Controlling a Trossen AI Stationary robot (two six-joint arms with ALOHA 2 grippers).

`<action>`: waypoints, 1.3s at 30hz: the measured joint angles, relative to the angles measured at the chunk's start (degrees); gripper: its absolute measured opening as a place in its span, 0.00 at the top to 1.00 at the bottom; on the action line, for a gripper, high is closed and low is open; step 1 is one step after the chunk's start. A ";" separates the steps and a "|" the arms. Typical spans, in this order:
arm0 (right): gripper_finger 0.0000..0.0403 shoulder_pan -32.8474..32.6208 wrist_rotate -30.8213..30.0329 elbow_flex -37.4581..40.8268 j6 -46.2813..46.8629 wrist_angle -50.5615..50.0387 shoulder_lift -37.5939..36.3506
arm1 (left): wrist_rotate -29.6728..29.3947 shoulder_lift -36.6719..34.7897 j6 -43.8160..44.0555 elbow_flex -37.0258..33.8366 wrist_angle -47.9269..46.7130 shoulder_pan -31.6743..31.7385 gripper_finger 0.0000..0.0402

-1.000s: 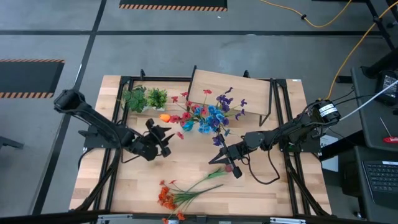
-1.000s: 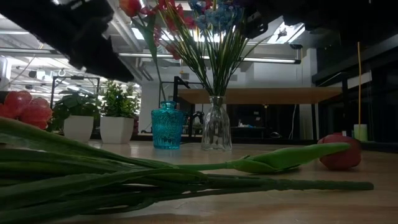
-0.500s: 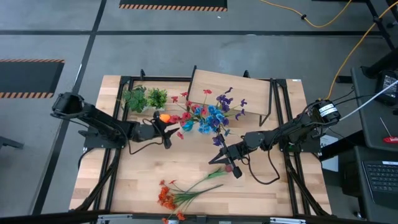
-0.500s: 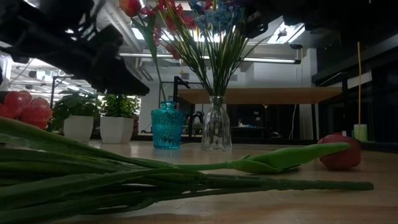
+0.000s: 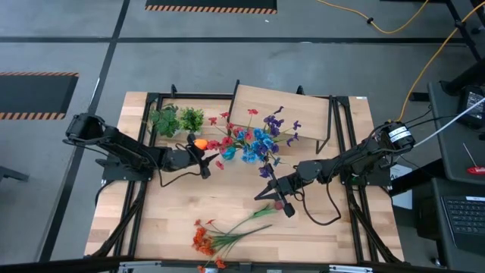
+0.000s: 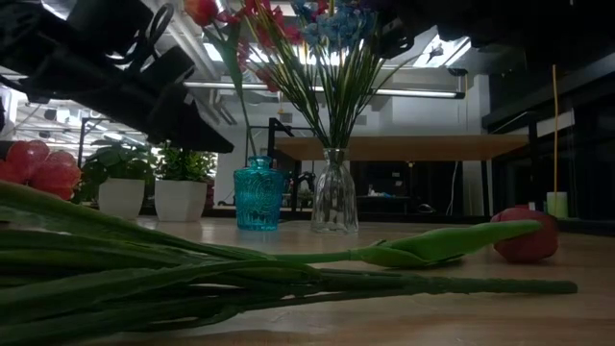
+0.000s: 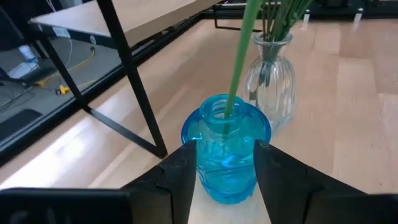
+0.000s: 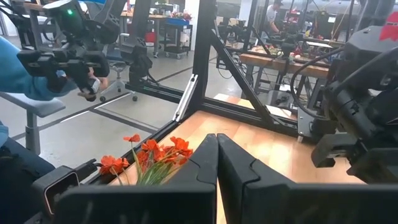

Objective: Pick and place flowers into a vace then onto a shelf
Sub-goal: Adjust the blue vase on the table

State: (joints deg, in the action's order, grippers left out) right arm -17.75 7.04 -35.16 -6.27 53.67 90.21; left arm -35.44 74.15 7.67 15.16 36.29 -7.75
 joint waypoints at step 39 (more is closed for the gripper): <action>0.99 0.01 0.01 0.00 -0.03 0.04 0.00 | 9.62 15.79 -0.13 4.91 15.87 7.00 0.43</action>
State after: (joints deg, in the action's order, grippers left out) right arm -17.74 7.05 -35.16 -6.31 53.71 90.21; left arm -25.82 89.94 7.53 20.06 52.16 -0.75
